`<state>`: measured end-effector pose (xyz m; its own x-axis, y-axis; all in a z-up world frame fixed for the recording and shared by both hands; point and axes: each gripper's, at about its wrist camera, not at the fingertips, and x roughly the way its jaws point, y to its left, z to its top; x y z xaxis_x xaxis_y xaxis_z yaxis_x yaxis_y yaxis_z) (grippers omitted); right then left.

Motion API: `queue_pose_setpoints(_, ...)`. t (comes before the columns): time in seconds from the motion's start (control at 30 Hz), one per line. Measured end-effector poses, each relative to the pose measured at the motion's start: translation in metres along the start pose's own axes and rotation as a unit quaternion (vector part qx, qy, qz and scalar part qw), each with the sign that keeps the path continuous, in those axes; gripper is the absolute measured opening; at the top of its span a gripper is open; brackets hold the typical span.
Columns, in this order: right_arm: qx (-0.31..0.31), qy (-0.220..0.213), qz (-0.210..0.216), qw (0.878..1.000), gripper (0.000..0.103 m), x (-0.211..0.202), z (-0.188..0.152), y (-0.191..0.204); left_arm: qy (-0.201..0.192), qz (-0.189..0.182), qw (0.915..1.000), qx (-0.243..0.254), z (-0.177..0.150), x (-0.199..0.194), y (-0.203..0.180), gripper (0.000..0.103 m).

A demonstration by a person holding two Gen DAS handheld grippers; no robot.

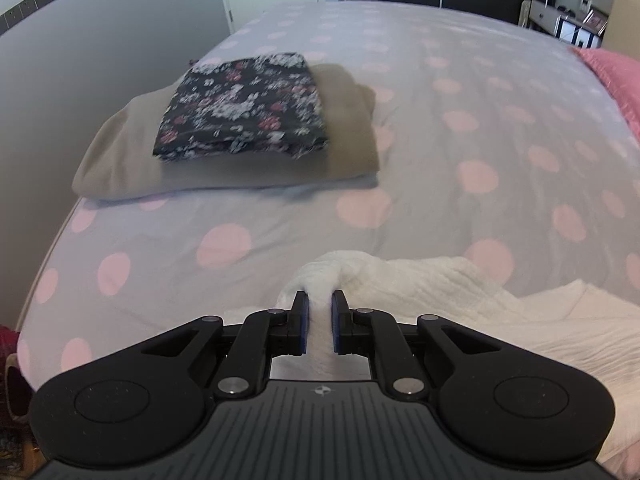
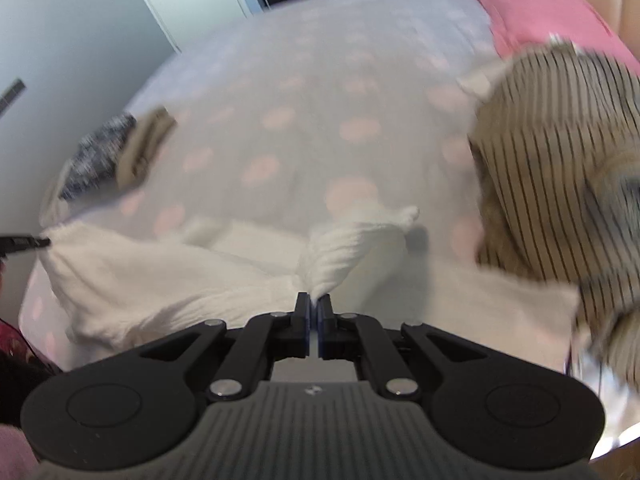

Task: Fold clothes
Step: 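Grasp the white cloth with the left gripper while the right gripper pinches it nearby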

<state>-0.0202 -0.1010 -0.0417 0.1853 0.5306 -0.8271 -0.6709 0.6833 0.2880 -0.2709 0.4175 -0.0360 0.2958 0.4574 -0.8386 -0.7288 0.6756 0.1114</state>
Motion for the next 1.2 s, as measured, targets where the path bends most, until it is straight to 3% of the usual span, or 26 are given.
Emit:
queue_pose_setpoints(0.13, 0.005, 0.083, -0.026, 0.996, 0.005, 0.025, -0.039, -0.001, 0.02, 0.021, 0.9996, 0.008, -0.006, 0.007, 0.003, 0.009)
queue_pose_setpoints(0.23, -0.007, 0.123, -0.052, 0.991, 0.011, 0.035, -0.054, 0.002, 0.035, 0.032, 0.9989, 0.006, -0.011, 0.012, 0.007, 0.009)
queue_pose_setpoints(0.3, -0.008, 0.118, -0.062, 0.991, 0.014, 0.03, -0.051, 0.0, 0.042, 0.033, 0.9986, 0.002, -0.014, 0.015, 0.011, 0.009)
queue_pose_setpoints(0.43, 0.005, 0.075, -0.058, 0.996, 0.035, 0.019, -0.027, -0.007, 0.048, 0.035, 0.9982, 0.0, -0.019, 0.018, 0.013, 0.009)
queue_pose_setpoints(0.53, 0.01, 0.056, -0.053, 0.997, 0.05, 0.037, 0.004, -0.005, 0.047, 0.031, 0.9984, -0.004, -0.025, 0.013, 0.017, 0.009)
queue_pose_setpoints(0.77, 0.011, 0.04, -0.106, 0.993, 0.051, 0.111, 0.058, -0.021, 0.048, 0.009, 0.9985, -0.026, -0.041, -0.005, 0.033, 0.009)
queue_pose_setpoints(0.83, 0.024, 0.052, -0.115, 0.992, 0.05, 0.128, 0.061, -0.032, 0.046, -0.012, 0.998, -0.043, -0.047, -0.014, 0.042, 0.009)
queue_pose_setpoints(0.93, 0.075, 0.077, -0.09, 0.99, 0.005, 0.14, 0.057, -0.047, 0.053, -0.034, 0.9967, -0.051, -0.055, -0.029, 0.05, 0.009)
queue_pose_setpoints(1.03, 0.068, 0.071, -0.097, 0.99, 0.002, 0.129, 0.057, -0.041, 0.077, -0.038, 0.9957, -0.035, -0.062, -0.037, 0.054, 0.009)
queue_pose_setpoints(1.2, 0.019, 0.092, -0.191, 0.977, 0.001, 0.094, 0.05, -0.038, 0.146, -0.005, 0.9878, 0.053, -0.075, -0.026, 0.035, 0.009)
